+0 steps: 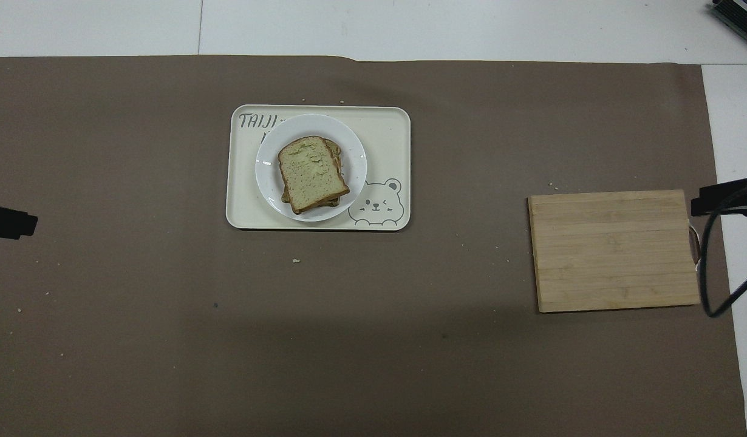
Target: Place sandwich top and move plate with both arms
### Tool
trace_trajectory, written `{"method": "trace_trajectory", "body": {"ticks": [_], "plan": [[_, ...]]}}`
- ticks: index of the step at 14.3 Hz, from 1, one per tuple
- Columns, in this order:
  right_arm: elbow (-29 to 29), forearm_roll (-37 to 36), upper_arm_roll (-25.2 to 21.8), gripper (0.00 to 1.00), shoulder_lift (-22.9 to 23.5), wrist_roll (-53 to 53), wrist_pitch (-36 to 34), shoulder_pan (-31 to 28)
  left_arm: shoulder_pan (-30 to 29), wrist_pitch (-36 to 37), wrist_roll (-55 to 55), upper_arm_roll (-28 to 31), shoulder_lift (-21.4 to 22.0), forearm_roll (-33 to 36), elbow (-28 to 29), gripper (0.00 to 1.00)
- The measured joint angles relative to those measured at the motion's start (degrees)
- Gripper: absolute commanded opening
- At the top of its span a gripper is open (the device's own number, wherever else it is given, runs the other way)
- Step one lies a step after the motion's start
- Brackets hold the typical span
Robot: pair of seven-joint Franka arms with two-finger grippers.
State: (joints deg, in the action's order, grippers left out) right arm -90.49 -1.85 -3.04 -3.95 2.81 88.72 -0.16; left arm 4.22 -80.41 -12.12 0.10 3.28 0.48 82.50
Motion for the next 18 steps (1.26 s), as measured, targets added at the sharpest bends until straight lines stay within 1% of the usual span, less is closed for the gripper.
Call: {"method": "trace_trajectory", "body": {"ticks": [4,9,14,15,16,18], "plan": [[0.0,0.0,-0.2,1.0,0.0,0.0,-0.16,1.29,0.0,0.0,0.16,0.25,-0.12,-0.01,0.1,1.0],[0.0,0.0,-0.45,1.0,0.06,0.0,-0.22,1.38,-0.73,-0.04,1.85,0.87,-0.14,-0.02,0.16,1.0],[-0.15,0.0,-0.96,1.0,0.84,-0.03,-0.77,-1.28,-1.04,-0.07,4.57,1.06,-0.14,-0.05,0.16,1.0],[-0.15,0.06,-1.67,1.0,0.86,-0.27,-0.77,-0.48,-1.18,-0.07,4.57,1.12,-0.14,-0.05,0.16,1.0],[-0.11,0.06,-3.74,1.0,0.84,-0.45,-0.77,2.81,-1.33,-0.07,4.57,1.12,-0.14,-0.05,0.16,1.0],[0.08,0.1,-10.56,1.0,0.71,-0.45,-0.77,14.08,-1.6,-0.07,4.57,1.11,-0.13,-0.05,0.16,1.0]]}}
